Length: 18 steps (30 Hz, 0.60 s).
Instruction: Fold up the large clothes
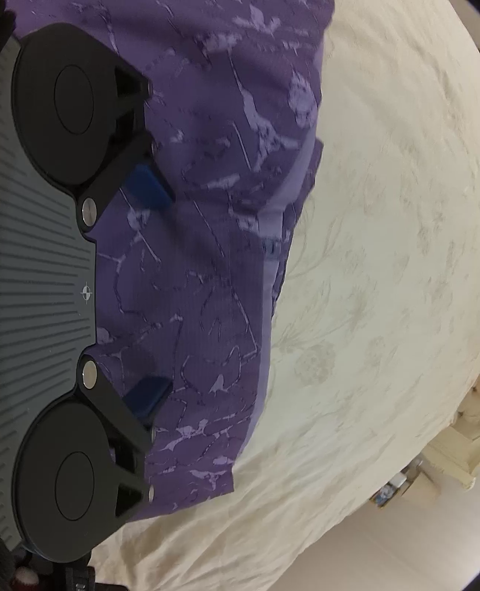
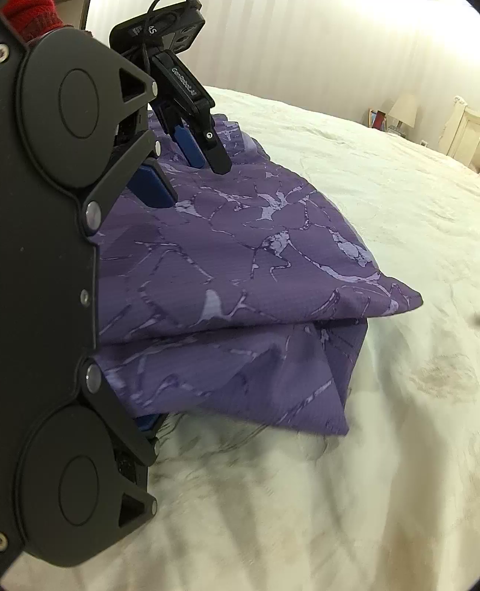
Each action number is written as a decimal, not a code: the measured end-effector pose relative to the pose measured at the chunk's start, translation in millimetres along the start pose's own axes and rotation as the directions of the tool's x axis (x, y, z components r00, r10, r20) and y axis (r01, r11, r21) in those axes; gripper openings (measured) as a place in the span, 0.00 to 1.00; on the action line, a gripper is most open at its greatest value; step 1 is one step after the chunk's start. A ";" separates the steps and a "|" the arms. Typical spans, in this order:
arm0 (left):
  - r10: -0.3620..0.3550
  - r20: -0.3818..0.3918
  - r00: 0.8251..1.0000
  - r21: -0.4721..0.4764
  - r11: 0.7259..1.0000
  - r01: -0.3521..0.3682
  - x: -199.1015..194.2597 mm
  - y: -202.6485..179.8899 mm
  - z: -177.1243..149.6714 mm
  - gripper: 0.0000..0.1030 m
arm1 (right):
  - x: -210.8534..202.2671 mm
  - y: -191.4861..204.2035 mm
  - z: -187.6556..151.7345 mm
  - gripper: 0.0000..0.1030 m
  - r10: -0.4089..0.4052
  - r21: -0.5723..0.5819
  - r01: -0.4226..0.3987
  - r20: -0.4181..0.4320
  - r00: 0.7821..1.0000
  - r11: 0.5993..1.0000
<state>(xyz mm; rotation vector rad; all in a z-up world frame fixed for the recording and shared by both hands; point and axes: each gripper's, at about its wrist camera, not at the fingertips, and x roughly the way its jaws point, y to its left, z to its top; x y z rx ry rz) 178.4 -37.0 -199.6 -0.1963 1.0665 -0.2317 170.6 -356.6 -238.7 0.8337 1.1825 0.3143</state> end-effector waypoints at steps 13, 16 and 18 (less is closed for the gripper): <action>0.049 0.066 0.997 0.062 0.997 -0.053 -39.4 -29.3 -6.6 0.54 | 4.4 -11.3 11.1 1.00 0.044 0.084 -0.039 -0.054 0.998 0.996; 0.027 0.115 0.993 0.075 0.997 -0.035 -57.1 -35.5 -19.9 0.24 | 3.0 -18.1 10.7 1.00 0.077 0.086 -0.072 -0.060 0.995 0.994; 0.021 0.124 0.992 0.047 0.999 -0.027 -60.3 -34.5 -25.6 0.15 | 1.6 -21.0 10.2 1.00 0.091 0.085 -0.085 -0.061 0.994 0.993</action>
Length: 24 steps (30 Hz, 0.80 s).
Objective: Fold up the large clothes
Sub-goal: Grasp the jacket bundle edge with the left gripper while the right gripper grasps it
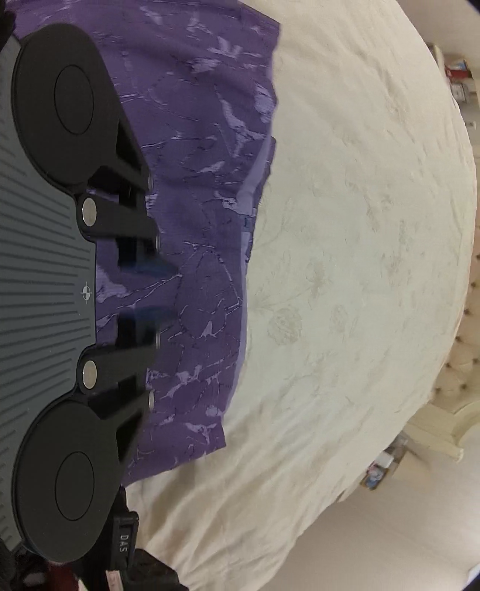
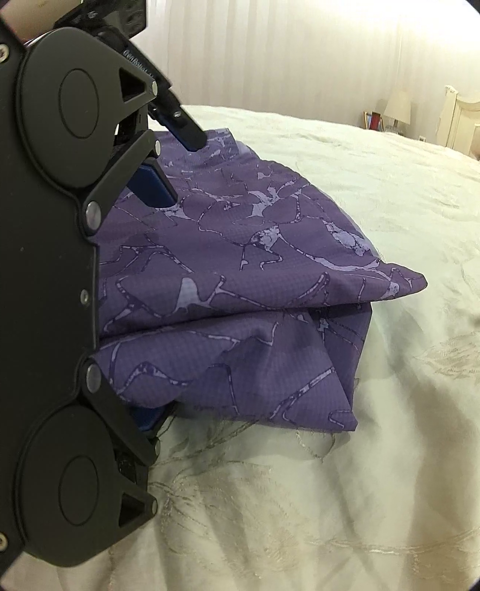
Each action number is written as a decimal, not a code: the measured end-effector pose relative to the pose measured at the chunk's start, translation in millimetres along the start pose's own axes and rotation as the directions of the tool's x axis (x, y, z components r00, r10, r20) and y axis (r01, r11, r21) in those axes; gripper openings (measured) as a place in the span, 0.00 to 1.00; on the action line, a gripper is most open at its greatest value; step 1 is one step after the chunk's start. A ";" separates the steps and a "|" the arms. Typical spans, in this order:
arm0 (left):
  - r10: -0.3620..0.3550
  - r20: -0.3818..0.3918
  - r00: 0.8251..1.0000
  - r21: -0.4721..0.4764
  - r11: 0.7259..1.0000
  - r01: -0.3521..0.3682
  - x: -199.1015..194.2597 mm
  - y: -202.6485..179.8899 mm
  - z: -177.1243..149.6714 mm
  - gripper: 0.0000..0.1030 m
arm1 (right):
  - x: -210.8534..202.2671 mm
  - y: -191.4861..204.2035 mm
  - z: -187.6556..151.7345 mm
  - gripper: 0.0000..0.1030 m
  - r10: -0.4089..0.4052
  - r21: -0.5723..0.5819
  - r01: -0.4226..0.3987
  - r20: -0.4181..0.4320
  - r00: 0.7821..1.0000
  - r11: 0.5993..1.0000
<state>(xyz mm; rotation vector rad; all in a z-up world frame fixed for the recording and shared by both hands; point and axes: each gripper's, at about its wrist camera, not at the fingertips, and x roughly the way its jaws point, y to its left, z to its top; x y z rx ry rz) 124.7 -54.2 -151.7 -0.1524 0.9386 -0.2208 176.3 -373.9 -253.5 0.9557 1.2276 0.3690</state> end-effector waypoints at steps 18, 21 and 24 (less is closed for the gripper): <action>0.070 -0.065 0.995 -0.129 0.989 -0.078 20.7 22.3 -21.8 0.14 | -6.4 5.4 -6.0 1.00 -0.012 -0.070 0.012 0.013 1.000 0.997; 0.042 -0.045 0.998 -0.152 0.987 -0.049 3.8 20.9 -33.6 0.14 | -5.7 5.9 -7.1 1.00 -0.012 -0.073 0.013 0.015 1.000 0.997; 0.037 -0.039 0.999 -0.155 0.987 -0.043 -14.8 20.5 -49.5 0.14 | -3.4 7.8 -8.5 1.00 -0.010 -0.074 0.011 0.018 1.000 0.997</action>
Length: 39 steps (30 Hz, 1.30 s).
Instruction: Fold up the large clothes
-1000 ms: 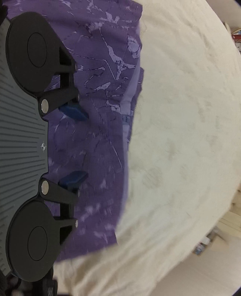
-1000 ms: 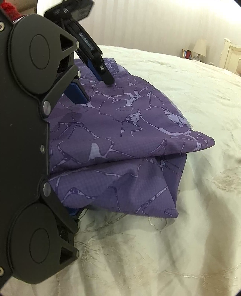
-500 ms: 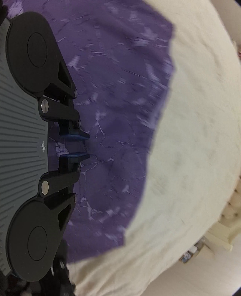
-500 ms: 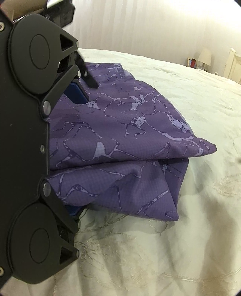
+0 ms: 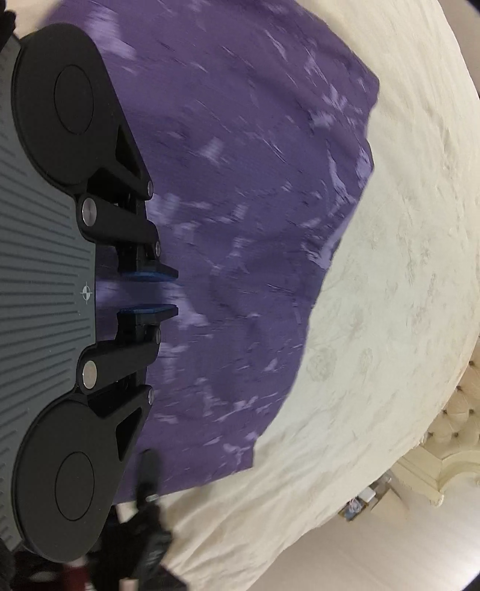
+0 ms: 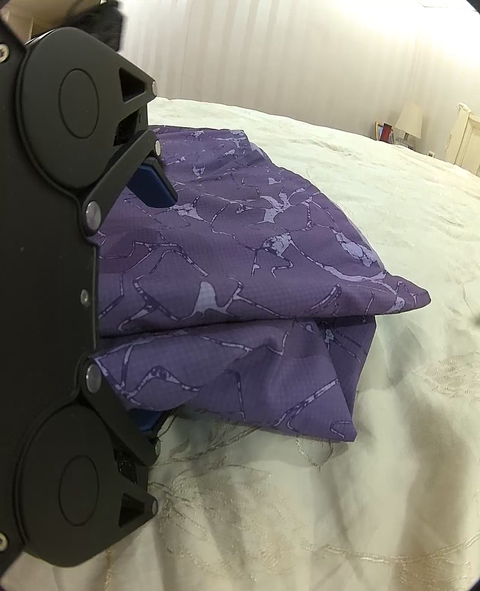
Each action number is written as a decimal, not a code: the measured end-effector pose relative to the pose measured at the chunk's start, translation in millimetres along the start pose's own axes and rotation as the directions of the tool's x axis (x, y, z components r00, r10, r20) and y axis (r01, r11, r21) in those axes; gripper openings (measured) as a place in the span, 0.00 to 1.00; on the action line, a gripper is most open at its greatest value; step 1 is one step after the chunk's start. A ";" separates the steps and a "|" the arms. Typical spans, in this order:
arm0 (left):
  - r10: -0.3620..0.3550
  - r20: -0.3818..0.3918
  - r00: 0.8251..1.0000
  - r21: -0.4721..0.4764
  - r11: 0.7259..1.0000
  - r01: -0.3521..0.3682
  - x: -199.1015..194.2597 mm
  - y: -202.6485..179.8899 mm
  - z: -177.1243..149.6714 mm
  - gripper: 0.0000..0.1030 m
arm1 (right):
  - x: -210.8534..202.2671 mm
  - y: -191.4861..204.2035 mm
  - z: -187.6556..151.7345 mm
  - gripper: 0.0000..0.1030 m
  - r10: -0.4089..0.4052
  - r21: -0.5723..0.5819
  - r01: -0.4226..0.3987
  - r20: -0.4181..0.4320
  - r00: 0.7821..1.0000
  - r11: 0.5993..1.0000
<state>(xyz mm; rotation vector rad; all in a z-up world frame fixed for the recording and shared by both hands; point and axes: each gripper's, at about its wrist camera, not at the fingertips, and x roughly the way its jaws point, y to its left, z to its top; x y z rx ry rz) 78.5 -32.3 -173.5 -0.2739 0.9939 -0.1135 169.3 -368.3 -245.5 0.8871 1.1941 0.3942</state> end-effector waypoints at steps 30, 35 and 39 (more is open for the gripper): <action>-0.118 -0.099 0.988 0.076 0.989 0.126 -6.8 47.0 -25.3 0.14 | -48.7 102.4 -15.7 0.26 -0.032 -0.069 0.038 0.077 0.996 0.997; -0.168 -0.172 0.971 0.103 0.977 0.188 8.4 57.4 -13.4 0.13 | -38.4 163.3 -23.1 0.26 -0.034 -0.115 0.043 0.073 0.997 0.992; -0.184 -0.188 0.965 0.150 0.965 0.213 -1.8 69.3 2.2 0.15 | -12.9 212.8 -26.7 0.26 -0.019 -0.138 0.028 0.071 0.997 0.990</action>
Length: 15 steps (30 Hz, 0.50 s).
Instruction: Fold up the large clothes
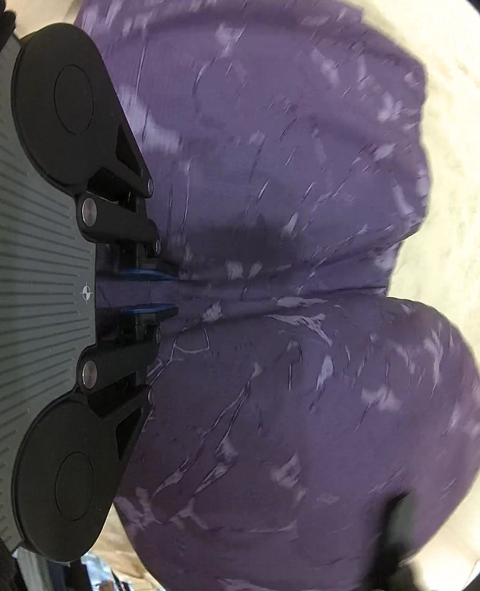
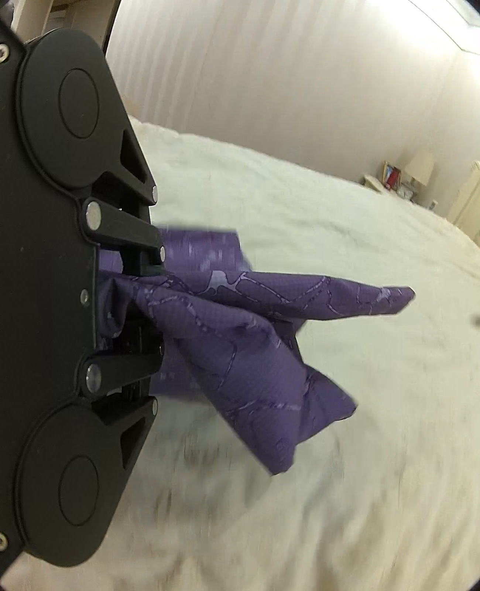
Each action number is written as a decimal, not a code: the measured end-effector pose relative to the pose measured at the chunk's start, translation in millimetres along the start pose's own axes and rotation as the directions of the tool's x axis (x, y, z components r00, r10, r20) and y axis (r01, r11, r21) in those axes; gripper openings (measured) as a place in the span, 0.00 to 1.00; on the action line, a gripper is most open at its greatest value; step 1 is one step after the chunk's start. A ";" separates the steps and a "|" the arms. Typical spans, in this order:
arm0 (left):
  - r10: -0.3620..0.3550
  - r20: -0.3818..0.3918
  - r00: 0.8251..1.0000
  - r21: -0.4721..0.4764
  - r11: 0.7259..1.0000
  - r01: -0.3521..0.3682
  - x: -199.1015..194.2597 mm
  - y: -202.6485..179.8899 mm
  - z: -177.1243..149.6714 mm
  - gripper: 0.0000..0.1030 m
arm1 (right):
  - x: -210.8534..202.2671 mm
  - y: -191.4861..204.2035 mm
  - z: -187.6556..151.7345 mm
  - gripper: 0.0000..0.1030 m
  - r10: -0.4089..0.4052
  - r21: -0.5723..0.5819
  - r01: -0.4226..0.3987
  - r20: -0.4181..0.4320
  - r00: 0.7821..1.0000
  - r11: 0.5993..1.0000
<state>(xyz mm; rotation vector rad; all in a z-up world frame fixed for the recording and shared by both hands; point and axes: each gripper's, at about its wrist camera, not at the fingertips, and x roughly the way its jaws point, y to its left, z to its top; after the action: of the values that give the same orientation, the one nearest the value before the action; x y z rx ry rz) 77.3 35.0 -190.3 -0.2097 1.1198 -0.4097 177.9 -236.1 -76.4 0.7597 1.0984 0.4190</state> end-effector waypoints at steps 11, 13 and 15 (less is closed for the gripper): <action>0.145 0.162 0.976 -0.077 0.988 -0.134 -105.0 93.2 -9.4 0.21 | 135.9 91.2 -11.1 0.27 -0.040 -0.148 0.023 -0.116 0.992 0.989; 0.177 0.169 0.970 -0.102 0.982 -0.161 -117.2 112.4 -9.9 0.21 | 159.5 96.7 -16.9 0.28 -0.062 -0.169 0.038 -0.135 0.989 0.985; 0.202 0.168 0.965 -0.124 0.975 -0.182 -124.6 125.7 -9.2 0.21 | 183.7 99.7 -23.8 0.32 -0.093 -0.193 0.063 -0.152 0.984 0.979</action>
<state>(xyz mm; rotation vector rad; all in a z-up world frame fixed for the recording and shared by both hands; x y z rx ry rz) 49.4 201.7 -136.9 -0.2254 0.9749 -0.1540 238.3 -40.9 -126.7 0.5212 1.2163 0.5158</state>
